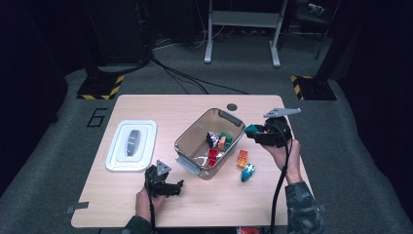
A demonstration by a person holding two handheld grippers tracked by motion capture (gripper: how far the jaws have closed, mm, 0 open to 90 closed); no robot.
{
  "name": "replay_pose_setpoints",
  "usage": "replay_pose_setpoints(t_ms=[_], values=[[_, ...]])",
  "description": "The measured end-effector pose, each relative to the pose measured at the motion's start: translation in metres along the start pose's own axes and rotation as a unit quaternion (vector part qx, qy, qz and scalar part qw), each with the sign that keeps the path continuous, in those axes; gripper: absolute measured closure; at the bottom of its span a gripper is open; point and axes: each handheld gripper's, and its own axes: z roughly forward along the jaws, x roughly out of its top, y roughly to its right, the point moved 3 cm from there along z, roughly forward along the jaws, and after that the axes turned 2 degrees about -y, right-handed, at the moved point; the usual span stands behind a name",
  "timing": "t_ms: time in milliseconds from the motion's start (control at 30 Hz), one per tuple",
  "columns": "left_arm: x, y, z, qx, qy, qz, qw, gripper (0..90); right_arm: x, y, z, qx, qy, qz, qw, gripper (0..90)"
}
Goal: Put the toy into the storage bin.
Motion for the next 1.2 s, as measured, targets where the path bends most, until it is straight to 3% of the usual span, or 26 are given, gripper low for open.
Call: replay_pose_setpoints(t_ms=[367, 700, 933, 1200], values=[[0.0, 0.0, 0.0, 0.0, 0.0, 0.0, 1.0, 5.4, 0.024, -0.018, 0.03, 0.024, -0.021, -0.023, 0.9992, 58.5], [0.0, 0.0, 0.0, 0.0, -0.001, 0.0, 1.0, 5.4, 0.018, -0.028, 0.067, 0.043, -0.069, -0.035, 0.996, 58.5], [0.0, 0.0, 0.0, 0.0, 0.0, 0.0, 1.0, 5.4, 0.009, -0.028, 0.073, 0.048, -0.1, -0.033, 0.9932, 58.4], [0.0, 0.0, 0.0, 0.0, 0.0, 0.0, 1.0, 5.4, 0.007, -0.029, 0.074, 0.049, -0.108, -0.043, 0.992, 58.1]])
